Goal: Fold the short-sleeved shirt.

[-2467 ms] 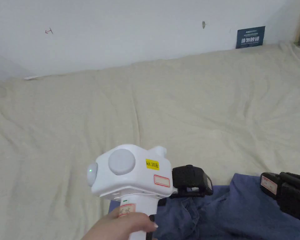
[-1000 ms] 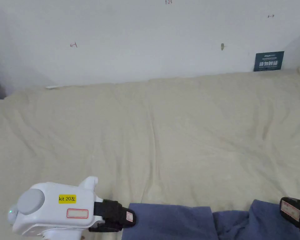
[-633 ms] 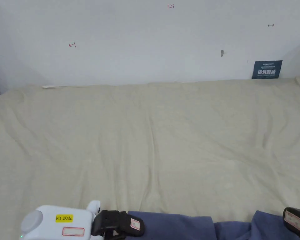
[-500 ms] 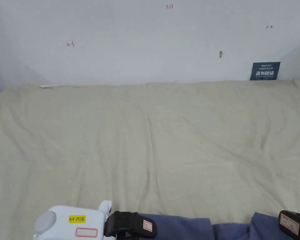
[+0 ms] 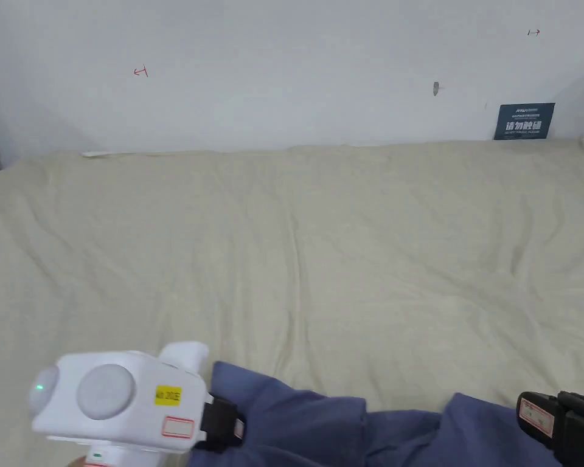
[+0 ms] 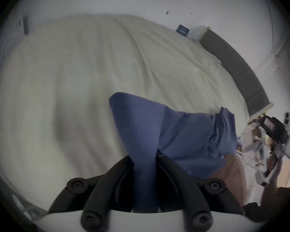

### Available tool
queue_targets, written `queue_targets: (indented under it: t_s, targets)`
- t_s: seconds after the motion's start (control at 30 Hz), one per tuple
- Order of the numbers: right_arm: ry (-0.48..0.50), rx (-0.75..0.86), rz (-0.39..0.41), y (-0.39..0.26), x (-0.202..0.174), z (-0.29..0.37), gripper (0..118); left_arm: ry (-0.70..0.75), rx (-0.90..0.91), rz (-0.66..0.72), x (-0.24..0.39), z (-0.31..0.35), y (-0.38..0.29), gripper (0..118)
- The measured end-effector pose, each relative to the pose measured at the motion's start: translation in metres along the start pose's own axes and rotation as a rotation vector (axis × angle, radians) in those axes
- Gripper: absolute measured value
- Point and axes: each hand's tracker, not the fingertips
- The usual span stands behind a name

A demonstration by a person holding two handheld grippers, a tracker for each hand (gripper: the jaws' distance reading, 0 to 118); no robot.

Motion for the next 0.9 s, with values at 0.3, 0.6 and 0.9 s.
queue_targets:
  t_s: [0.3,0.6,0.9]
  targets:
    - [0.018,0.008,-0.024,0.001,0.012,-0.006,0,0.571,-0.015,-0.038,-0.031,0.049,-0.001,10]
    - [0.039,0.004,-0.054,-0.004,0.02,-0.002,0,0.149,-0.058,0.043,0.068,0.01,0.037,10]
    - [0.021,0.023,-0.045,-0.003,0.032,0.011,0,-0.334,-0.235,0.156,0.153,-0.062,0.062,99]
